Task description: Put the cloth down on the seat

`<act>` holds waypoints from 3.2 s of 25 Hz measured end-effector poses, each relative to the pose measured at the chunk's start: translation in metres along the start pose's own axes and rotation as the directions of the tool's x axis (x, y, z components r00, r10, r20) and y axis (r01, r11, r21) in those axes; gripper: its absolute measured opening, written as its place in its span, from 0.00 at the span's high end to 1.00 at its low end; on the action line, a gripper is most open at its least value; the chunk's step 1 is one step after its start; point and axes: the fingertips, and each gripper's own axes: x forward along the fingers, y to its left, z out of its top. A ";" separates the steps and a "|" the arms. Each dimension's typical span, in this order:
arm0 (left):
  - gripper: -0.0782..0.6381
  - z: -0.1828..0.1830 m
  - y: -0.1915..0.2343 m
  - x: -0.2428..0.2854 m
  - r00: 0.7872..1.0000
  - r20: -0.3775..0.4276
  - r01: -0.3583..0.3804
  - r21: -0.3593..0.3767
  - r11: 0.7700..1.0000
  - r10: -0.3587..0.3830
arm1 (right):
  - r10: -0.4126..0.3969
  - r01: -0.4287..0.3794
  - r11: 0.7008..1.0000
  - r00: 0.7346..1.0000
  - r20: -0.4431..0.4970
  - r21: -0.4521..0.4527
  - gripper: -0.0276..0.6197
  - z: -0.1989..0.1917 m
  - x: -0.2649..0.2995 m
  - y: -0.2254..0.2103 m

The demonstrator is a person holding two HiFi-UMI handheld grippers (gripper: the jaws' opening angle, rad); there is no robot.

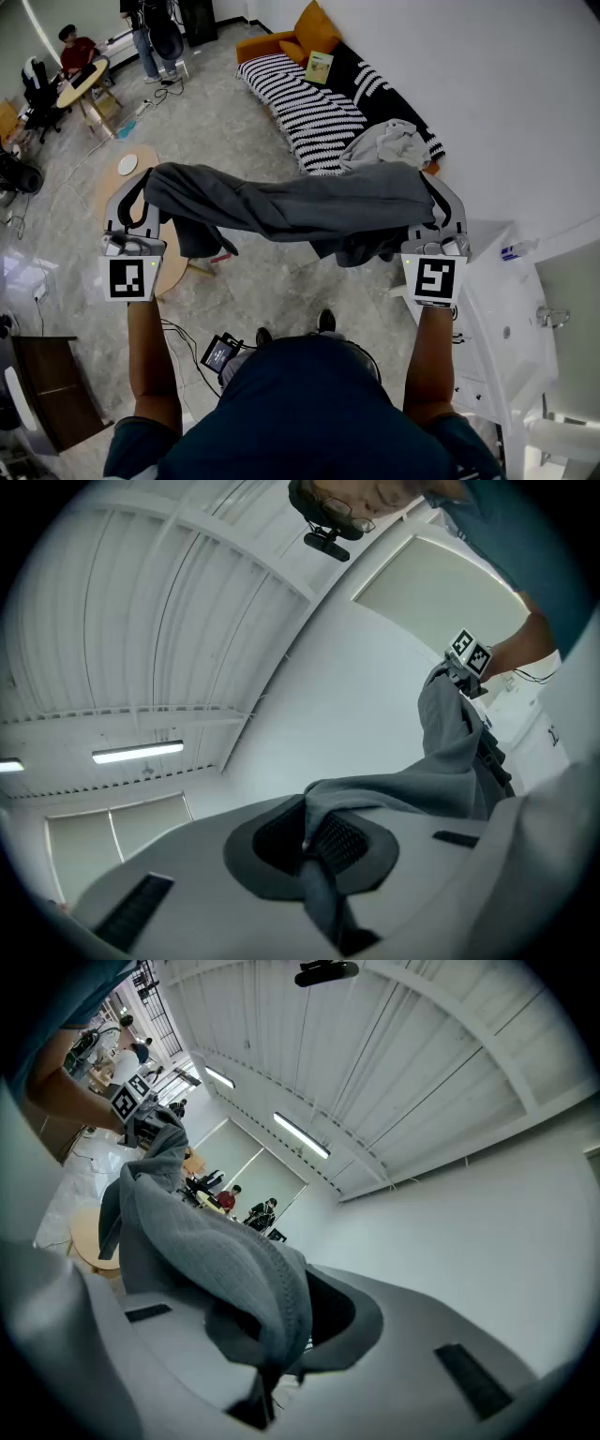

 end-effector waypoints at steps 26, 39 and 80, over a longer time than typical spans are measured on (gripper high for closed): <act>0.87 -0.021 0.008 0.008 0.999 0.025 0.029 -0.055 0.998 -0.028 | 0.018 -0.016 0.997 1.000 -0.023 0.080 0.91 0.004 0.015 0.027; 0.87 -0.031 0.028 0.017 0.994 0.080 0.075 -0.090 0.993 -0.068 | -0.033 0.037 0.997 0.997 -0.065 0.062 0.91 0.021 0.024 0.040; 0.87 -0.050 -0.016 0.240 1.000 0.000 0.024 -0.067 0.997 -0.024 | 0.034 -0.033 0.992 0.999 -0.001 0.125 0.91 -0.102 0.207 -0.074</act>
